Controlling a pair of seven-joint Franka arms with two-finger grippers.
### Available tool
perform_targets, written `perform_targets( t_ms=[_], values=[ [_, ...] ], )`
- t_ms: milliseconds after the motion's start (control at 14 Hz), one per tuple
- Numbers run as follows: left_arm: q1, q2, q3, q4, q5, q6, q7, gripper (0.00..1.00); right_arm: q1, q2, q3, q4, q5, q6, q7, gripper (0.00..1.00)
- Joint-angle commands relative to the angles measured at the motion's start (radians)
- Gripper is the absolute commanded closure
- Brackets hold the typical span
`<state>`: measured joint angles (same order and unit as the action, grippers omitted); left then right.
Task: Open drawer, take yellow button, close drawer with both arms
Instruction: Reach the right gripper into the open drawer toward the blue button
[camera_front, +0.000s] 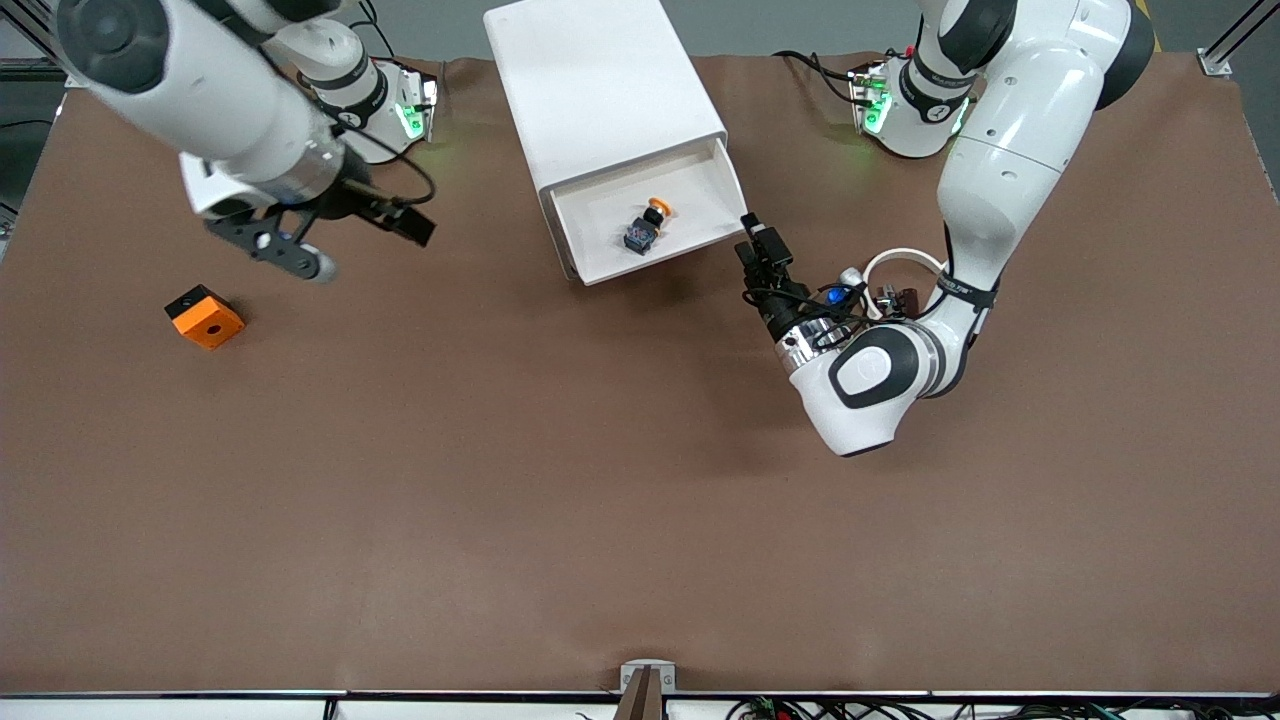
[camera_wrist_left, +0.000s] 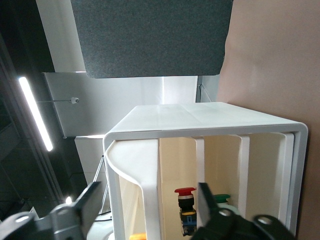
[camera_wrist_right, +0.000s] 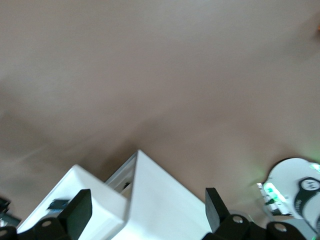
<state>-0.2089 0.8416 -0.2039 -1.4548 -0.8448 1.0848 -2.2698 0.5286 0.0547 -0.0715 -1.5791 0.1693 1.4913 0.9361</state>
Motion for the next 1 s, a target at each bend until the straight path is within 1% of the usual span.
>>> perform_targets(
  t_ms=[0, 143, 286, 429, 500, 571, 714, 786, 929],
  values=[
    [0.022, -0.004, -0.009, 0.033, 0.012, -0.029, 0.035, 0.0, 0.097, -0.018, -0.01, -0.024, 0.012, 0.052, 0.164, 0.0],
    [0.026, -0.01, -0.011, 0.074, 0.026, -0.052, 0.12, 0.0, 0.2, -0.018, -0.01, -0.071, 0.009, 0.153, 0.322, 0.0],
    [0.029, -0.035, -0.014, 0.091, 0.091, -0.054, 0.235, 0.0, 0.29, -0.013, -0.01, -0.097, 0.004, 0.214, 0.42, 0.0],
    [0.028, -0.071, -0.022, 0.096, 0.151, -0.054, 0.41, 0.0, 0.358, -0.001, -0.01, -0.105, 0.001, 0.265, 0.481, 0.0],
    [0.023, -0.09, -0.019, 0.128, 0.205, -0.054, 0.579, 0.0, 0.397, 0.022, -0.01, -0.117, -0.008, 0.33, 0.512, 0.0],
    [0.022, -0.11, -0.019, 0.134, 0.243, -0.049, 0.673, 0.0, 0.413, 0.042, -0.01, -0.117, -0.025, 0.351, 0.529, 0.0],
    [0.019, -0.14, -0.019, 0.137, 0.273, -0.017, 0.836, 0.0, 0.447, 0.091, -0.01, -0.117, -0.056, 0.386, 0.533, 0.0],
    [0.016, -0.168, -0.016, 0.137, 0.282, 0.018, 0.908, 0.0, 0.458, 0.112, -0.01, -0.117, -0.071, 0.4, 0.533, 0.0],
    [0.011, -0.223, -0.02, 0.137, 0.357, 0.09, 1.039, 0.0, 0.459, 0.145, -0.01, -0.116, -0.094, 0.431, 0.532, 0.0]
  ],
)
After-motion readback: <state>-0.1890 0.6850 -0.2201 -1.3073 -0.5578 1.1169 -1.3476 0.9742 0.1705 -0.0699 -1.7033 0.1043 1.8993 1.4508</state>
